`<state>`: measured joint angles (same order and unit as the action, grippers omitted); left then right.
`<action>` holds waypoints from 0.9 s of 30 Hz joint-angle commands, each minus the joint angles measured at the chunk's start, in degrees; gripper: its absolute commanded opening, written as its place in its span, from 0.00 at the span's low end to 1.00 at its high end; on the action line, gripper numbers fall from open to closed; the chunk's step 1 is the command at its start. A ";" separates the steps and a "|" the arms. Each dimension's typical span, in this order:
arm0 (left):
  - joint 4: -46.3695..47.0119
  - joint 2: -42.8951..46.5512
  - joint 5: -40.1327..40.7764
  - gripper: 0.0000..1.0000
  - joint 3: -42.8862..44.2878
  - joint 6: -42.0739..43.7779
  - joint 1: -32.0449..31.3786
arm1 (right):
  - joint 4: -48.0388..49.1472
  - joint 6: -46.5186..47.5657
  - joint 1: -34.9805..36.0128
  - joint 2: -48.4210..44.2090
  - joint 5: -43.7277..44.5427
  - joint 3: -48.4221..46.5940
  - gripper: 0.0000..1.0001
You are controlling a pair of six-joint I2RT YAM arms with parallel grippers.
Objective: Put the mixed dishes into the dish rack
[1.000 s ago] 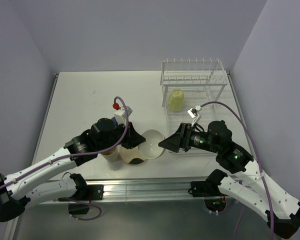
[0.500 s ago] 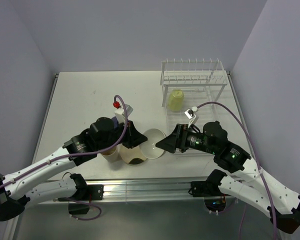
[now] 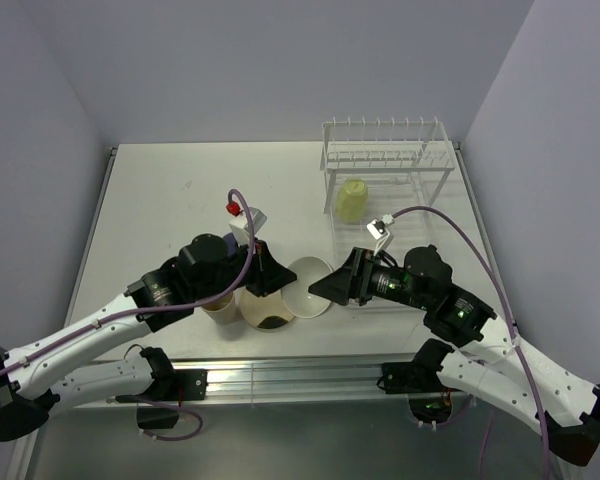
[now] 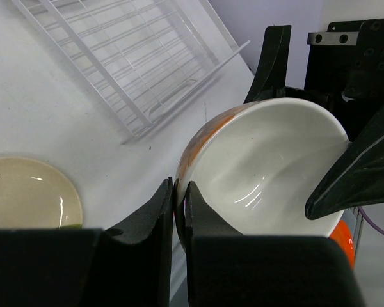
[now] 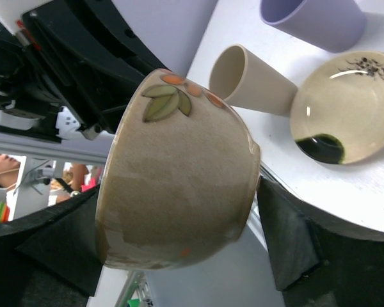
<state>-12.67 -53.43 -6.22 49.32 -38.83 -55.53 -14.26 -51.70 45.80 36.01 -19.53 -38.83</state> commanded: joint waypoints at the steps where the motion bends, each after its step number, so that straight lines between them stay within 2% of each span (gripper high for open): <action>1: 9.85 0.78 -1.87 0.00 2.80 -2.48 -0.81 | 5.90 -2.35 0.69 -0.94 -0.16 1.12 0.88; 6: 9.94 0.08 -1.43 0.00 3.06 -2.48 -1.07 | 6.53 -3.05 0.96 -0.50 0.19 1.12 0.77; 9: 9.59 -0.88 -0.81 0.00 3.85 -2.13 -1.25 | 6.35 -3.14 1.22 -0.32 0.54 1.12 0.58; 10: 9.59 -1.24 -0.73 0.00 4.20 -2.04 -1.34 | 6.00 -3.23 1.13 -0.33 0.89 1.12 0.42; 12: 9.50 -2.11 -0.73 0.00 4.64 -1.78 -1.34 | 5.39 -2.97 1.22 -0.33 1.25 0.77 0.26; 13: 9.50 -2.38 -0.81 0.00 5.25 -1.78 -1.34 | 4.51 -2.79 1.22 -0.33 1.42 0.69 0.09; 14: 9.50 -3.16 -1.07 0.00 5.52 -1.60 -1.34 | 3.72 -2.44 1.22 -0.33 2.38 0.16 0.00; 17: 9.85 -3.78 -1.43 0.03 6.14 -1.51 -1.34 | 1.35 -1.83 1.22 -0.94 4.75 -0.45 0.00; 18: 9.85 -3.87 -1.25 0.13 6.23 -1.43 -1.42 | 0.73 -1.74 1.22 -1.11 5.46 -0.63 0.00; 20: 9.42 -3.96 -0.99 0.23 6.58 -1.34 -1.43 | -1.29 -1.04 1.22 -1.73 6.78 -1.24 0.00; 21: 9.33 -3.96 -0.81 0.32 6.75 -1.25 -1.43 | -1.90 -0.94 1.22 -1.99 8.09 -1.42 0.00; 22: 9.33 -3.96 -0.90 0.35 6.84 -1.16 -1.34 | -2.61 -0.68 1.22 -2.17 8.45 -1.69 0.00; 23: 9.33 -3.88 -0.99 0.43 6.67 -1.07 -1.42 | -2.79 -0.68 1.22 -2.35 8.98 -1.69 0.00; 27: 9.59 -3.88 -1.69 0.51 6.32 -0.99 -1.43 | -2.26 -1.21 1.22 -3.31 10.12 -1.16 0.00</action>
<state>-7.44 -58.06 -6.20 53.32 -39.48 -56.47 -19.84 -53.08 46.63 34.33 -11.90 -37.89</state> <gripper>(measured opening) 0.497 0.714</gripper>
